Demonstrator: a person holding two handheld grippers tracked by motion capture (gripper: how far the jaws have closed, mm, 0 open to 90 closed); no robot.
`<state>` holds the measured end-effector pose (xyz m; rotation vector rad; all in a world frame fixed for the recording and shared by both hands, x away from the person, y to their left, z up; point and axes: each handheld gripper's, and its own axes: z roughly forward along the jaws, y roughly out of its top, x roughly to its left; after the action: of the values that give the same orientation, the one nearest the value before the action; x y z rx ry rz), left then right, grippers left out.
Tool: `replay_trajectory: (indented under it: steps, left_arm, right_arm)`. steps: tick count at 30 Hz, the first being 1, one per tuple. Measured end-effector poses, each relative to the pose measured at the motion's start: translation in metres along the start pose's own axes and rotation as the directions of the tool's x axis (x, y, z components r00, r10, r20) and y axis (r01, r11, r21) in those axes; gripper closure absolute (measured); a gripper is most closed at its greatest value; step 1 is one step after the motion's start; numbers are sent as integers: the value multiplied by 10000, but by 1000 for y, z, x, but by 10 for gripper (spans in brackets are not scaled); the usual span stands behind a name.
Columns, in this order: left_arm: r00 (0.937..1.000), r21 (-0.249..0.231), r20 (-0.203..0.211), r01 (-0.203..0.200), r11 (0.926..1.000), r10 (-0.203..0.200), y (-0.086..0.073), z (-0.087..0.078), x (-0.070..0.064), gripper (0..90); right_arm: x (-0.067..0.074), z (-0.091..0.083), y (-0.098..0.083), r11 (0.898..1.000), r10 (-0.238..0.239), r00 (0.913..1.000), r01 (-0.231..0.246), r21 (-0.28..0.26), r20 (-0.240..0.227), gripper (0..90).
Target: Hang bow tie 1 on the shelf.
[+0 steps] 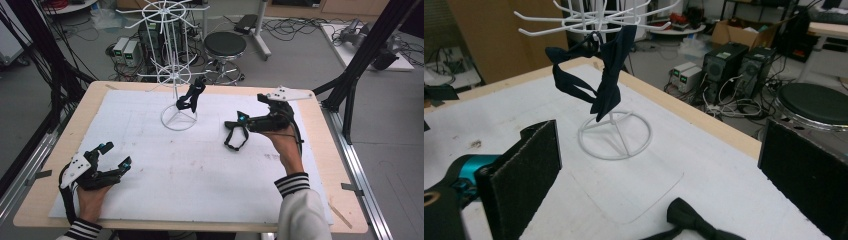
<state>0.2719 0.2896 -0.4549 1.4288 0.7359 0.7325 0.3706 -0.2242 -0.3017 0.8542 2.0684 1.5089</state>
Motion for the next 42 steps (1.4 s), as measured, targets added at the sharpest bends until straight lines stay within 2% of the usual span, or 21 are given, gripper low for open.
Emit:
replay_trajectory:
  steps: [7,14,20,29,34,42]
  left_arm:
    - [10000,-14,-4,19,10000,-19,0,0,0,147]
    - [10000,-3,-13,9,10000,-9,0,0,0,147]
    - [10000,-3,-28,-6,10000,6,0,0,0,147]
    - [10000,-29,-21,-18,10000,18,0,0,0,147]
    - [10000,-38,-20,-15,10000,15,0,0,0,147]
    - [10000,-49,-7,44,10000,-44,0,0,0,147]
  right_arm:
    - [5,-30,-17,9990,57,9999,-49,-450,161,28]
    - [2,-47,-37,9982,315,9987,-294,-525,398,28]
    - [2,-58,-51,9974,279,9981,-241,-681,551,28]
    - [3,-71,-70,9956,392,9971,-335,-872,646,28]
    - [5,-76,-78,9951,555,9963,-498,-855,657,28]
    - [7,-80,-91,9969,492,9964,-448,-648,685,27]
